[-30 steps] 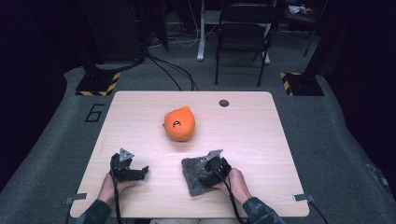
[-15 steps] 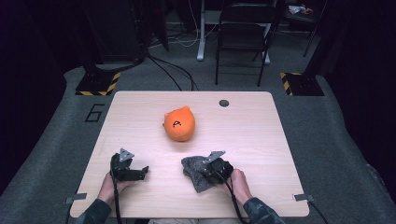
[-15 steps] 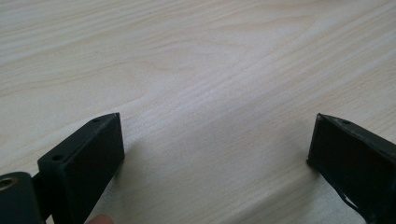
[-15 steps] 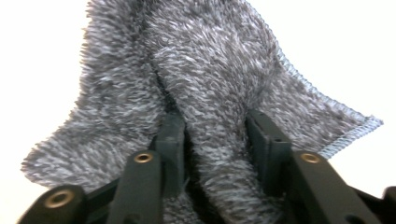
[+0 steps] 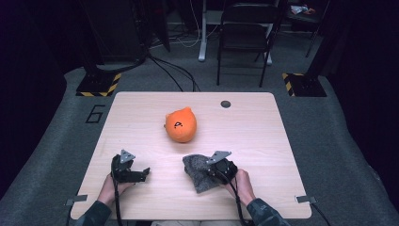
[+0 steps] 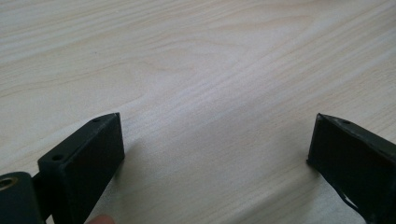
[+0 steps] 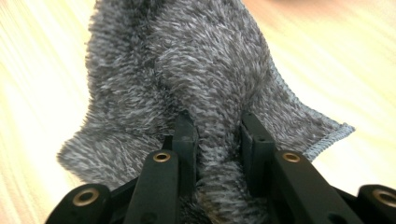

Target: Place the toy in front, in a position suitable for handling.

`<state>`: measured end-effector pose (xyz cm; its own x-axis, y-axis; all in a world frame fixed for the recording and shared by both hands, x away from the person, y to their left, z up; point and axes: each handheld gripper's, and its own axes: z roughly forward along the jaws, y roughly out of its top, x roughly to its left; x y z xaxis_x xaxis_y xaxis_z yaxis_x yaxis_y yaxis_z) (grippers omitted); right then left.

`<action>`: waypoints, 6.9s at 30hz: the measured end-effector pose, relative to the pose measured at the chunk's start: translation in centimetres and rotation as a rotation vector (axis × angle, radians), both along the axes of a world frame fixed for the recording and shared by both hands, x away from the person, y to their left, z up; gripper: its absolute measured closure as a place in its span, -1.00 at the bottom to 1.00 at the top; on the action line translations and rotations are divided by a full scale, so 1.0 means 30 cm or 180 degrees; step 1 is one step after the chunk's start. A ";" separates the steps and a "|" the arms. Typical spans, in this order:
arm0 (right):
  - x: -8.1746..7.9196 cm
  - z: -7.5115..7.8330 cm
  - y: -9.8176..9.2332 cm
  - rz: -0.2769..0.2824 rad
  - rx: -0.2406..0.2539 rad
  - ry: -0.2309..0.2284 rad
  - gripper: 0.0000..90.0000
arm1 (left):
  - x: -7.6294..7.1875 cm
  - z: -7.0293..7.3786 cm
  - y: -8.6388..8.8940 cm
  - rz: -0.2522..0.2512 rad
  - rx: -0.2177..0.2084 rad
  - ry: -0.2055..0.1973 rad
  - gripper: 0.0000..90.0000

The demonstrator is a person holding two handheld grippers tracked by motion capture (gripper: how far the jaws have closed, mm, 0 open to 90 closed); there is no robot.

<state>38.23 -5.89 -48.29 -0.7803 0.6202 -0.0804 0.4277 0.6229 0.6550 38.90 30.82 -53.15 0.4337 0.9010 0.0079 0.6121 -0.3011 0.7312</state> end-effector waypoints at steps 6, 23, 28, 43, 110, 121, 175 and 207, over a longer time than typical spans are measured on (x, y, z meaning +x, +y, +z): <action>-0.011 0.035 -0.019 -0.0060 0.0021 -0.0074 0.58 | 0.000 0.000 0.000 -0.0001 0.0003 0.0002 -0.93; 0.029 0.090 -0.150 -0.0434 0.0160 -0.0091 0.57 | 0.000 0.000 0.001 -0.0023 0.0005 0.0001 -0.93; 0.039 0.096 -0.181 -0.0521 0.0134 -0.0116 0.57 | 0.000 0.002 0.003 -0.0035 0.0015 0.0015 -0.93; 0.086 0.107 -0.297 -0.0838 0.0175 -0.0120 0.56 | 0.000 0.000 0.001 -0.0021 0.0005 0.0001 -0.93; 0.150 0.067 -0.563 -0.1633 0.0366 0.0298 -0.79 | 0.063 0.082 0.015 -0.0415 -0.0080 -0.0026 -0.93; 0.094 0.060 -0.533 -0.1495 0.0302 0.0369 -0.78 | 0.155 0.167 -0.031 -0.0669 -0.0014 -0.0342 -0.91; -0.002 0.032 -0.571 -0.1630 0.0229 0.0521 -0.77 | 0.462 0.173 -0.308 -0.1266 -0.0183 -0.0379 0.34; 0.039 0.048 -0.545 -0.1522 0.0227 0.0464 -0.73 | 0.307 0.290 -0.428 -0.0829 -0.0418 -0.0824 0.68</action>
